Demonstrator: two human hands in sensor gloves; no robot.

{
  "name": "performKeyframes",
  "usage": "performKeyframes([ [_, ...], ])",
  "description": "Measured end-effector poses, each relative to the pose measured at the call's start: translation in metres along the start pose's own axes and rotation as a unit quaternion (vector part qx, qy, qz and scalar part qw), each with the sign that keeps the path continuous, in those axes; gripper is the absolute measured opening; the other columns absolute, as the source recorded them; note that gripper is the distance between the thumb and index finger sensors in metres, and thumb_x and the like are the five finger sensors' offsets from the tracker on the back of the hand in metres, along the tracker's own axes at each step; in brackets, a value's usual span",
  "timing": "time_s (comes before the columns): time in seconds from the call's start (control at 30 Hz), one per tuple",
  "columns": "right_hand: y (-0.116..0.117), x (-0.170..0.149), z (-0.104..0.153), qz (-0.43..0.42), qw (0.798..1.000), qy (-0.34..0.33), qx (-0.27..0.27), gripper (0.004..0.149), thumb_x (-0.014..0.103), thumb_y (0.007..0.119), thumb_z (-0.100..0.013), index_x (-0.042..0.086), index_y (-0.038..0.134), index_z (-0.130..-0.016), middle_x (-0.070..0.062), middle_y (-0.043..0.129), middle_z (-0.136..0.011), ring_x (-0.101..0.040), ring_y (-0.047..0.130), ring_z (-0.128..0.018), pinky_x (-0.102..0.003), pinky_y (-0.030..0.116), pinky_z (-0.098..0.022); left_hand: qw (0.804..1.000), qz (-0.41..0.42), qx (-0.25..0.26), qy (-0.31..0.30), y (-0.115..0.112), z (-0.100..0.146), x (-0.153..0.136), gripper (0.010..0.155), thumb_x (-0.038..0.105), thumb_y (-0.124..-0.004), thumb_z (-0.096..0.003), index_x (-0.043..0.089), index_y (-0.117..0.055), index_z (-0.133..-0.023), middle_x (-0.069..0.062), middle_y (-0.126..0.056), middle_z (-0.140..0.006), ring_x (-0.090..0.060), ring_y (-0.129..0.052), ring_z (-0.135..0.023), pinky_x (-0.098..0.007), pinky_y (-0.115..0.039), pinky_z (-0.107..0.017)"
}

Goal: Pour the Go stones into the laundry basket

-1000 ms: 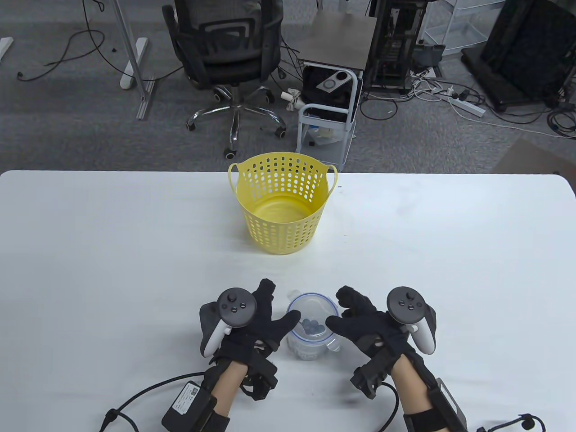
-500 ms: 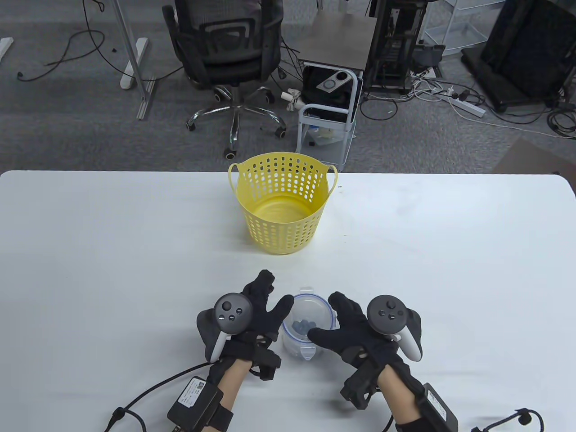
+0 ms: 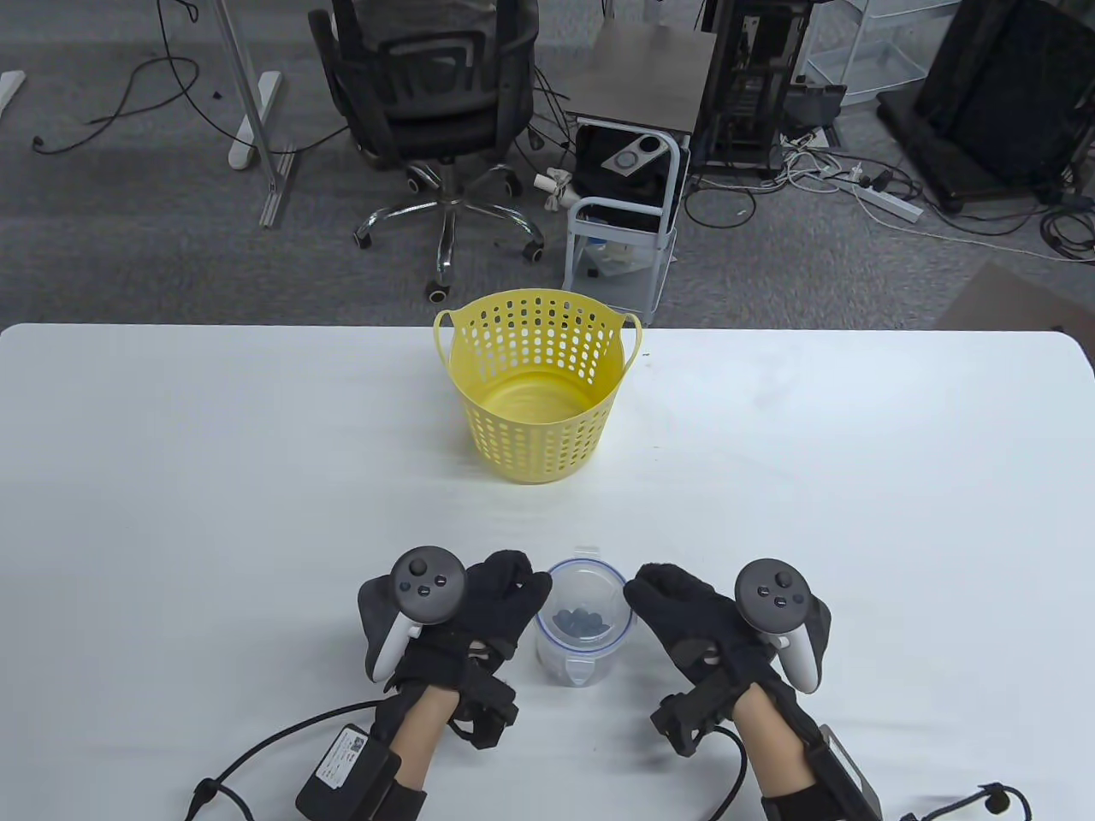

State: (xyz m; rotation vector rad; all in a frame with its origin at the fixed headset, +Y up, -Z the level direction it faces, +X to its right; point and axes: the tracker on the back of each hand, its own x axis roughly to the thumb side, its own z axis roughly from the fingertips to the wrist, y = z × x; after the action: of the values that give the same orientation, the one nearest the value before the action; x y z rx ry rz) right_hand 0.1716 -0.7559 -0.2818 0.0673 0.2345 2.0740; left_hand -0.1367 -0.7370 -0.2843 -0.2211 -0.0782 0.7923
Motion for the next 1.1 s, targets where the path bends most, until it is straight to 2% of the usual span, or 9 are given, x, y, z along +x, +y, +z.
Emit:
performKeyframes([
  [0.27,0.009,0.002,-0.004,0.015,1.000,-0.001,0.027,0.062,0.066,0.076,-0.047,0.013,0.085,-0.077,-0.015,0.094,-0.069,-0.036,0.098,-0.049,-0.056,0.083,-0.040,1.000,-0.004,-0.027,-0.008,-0.010,-0.006,-0.003,0.063,0.072,-0.073,-0.0436,0.028,-0.079,-0.088,0.010,-0.095,-0.060,-0.015,-0.100,-0.047,-0.043,-0.085,-0.047],
  [0.47,0.011,-0.002,-0.008,-0.010,0.998,0.013,0.060,0.062,0.067,0.075,-0.047,0.013,0.082,-0.078,-0.013,0.092,-0.069,-0.033,0.097,-0.050,-0.056,0.082,-0.042,1.000,0.003,-0.026,-0.007,-0.012,-0.010,-0.005,0.063,0.075,-0.073,-0.0419,0.030,-0.081,-0.085,0.013,-0.094,-0.054,-0.010,-0.098,-0.042,-0.040,-0.085,-0.046],
  [0.5,0.012,-0.002,-0.009,-0.011,0.997,0.020,0.068,0.063,0.067,0.075,-0.047,0.013,0.082,-0.078,-0.013,0.092,-0.067,-0.031,0.097,-0.050,-0.056,0.082,-0.043,0.999,0.002,-0.033,-0.002,-0.013,-0.012,-0.004,0.063,0.076,-0.072,-0.0414,0.030,-0.083,-0.083,0.013,-0.093,-0.050,-0.009,-0.097,-0.040,-0.040,-0.085,-0.046],
  [0.53,0.007,-0.002,-0.010,-0.015,0.997,0.032,0.071,0.050,0.067,0.075,-0.047,0.022,0.080,-0.069,-0.002,0.091,-0.063,-0.027,0.098,-0.049,-0.055,0.083,-0.045,0.999,-0.006,-0.033,0.004,-0.013,-0.013,-0.005,0.057,0.078,-0.071,-0.0409,0.034,-0.083,-0.075,0.018,-0.090,-0.046,-0.007,-0.095,-0.038,-0.039,-0.085,-0.046],
  [0.57,0.010,0.002,-0.010,-0.061,0.996,0.002,0.058,0.044,0.058,0.082,-0.049,0.016,0.083,-0.064,-0.005,0.092,-0.057,-0.030,0.098,-0.046,-0.058,0.081,-0.044,1.000,0.010,0.008,-0.014,-0.010,-0.012,-0.003,0.053,0.075,-0.076,-0.0417,0.030,-0.089,-0.067,0.019,-0.091,-0.039,-0.007,-0.096,-0.032,-0.039,-0.087,-0.042],
  [0.6,0.007,0.004,-0.008,-0.037,0.998,0.036,0.031,0.043,0.058,0.084,-0.045,0.017,0.087,-0.060,-0.004,0.095,-0.053,-0.030,0.100,-0.043,-0.057,0.083,-0.042,1.000,0.001,0.022,-0.001,-0.009,-0.012,-0.001,0.053,0.074,-0.079,-0.0392,0.028,-0.091,-0.063,0.018,-0.092,-0.035,-0.007,-0.097,-0.029,-0.039,-0.088,-0.040],
  [0.73,0.007,0.004,-0.008,-0.013,0.998,0.015,0.053,0.043,0.059,0.080,-0.048,0.019,0.085,-0.063,-0.004,0.095,-0.057,-0.031,0.100,-0.046,-0.058,0.082,-0.043,1.000,0.003,0.008,-0.003,-0.011,-0.011,-0.003,0.053,0.074,-0.077,-0.0408,0.029,-0.089,-0.066,0.018,-0.092,-0.038,-0.007,-0.097,-0.031,-0.039,-0.087,-0.041],
  [0.9,0.007,0.004,-0.005,0.000,0.999,0.007,0.031,0.045,0.061,0.081,-0.047,0.020,0.085,-0.065,-0.004,0.095,-0.058,-0.031,0.099,-0.046,-0.057,0.082,-0.043,1.000,0.010,0.003,-0.005,-0.012,-0.011,-0.005,0.053,0.075,-0.075,-0.0413,0.031,-0.088,-0.068,0.018,-0.092,-0.039,-0.008,-0.097,-0.031,-0.039,-0.087,-0.041],
  [1.1,0.008,0.012,0.006,0.075,0.992,-0.061,-0.077,0.081,0.068,0.082,-0.042,0.011,0.064,-0.098,-0.022,0.073,-0.096,-0.050,0.086,-0.071,-0.066,0.072,-0.052,0.999,0.005,0.024,-0.022,-0.003,-0.009,-0.008,0.068,0.081,-0.066,-0.0401,0.032,-0.083,-0.084,0.010,-0.096,-0.055,-0.015,-0.100,-0.045,-0.045,-0.084,-0.049],
])
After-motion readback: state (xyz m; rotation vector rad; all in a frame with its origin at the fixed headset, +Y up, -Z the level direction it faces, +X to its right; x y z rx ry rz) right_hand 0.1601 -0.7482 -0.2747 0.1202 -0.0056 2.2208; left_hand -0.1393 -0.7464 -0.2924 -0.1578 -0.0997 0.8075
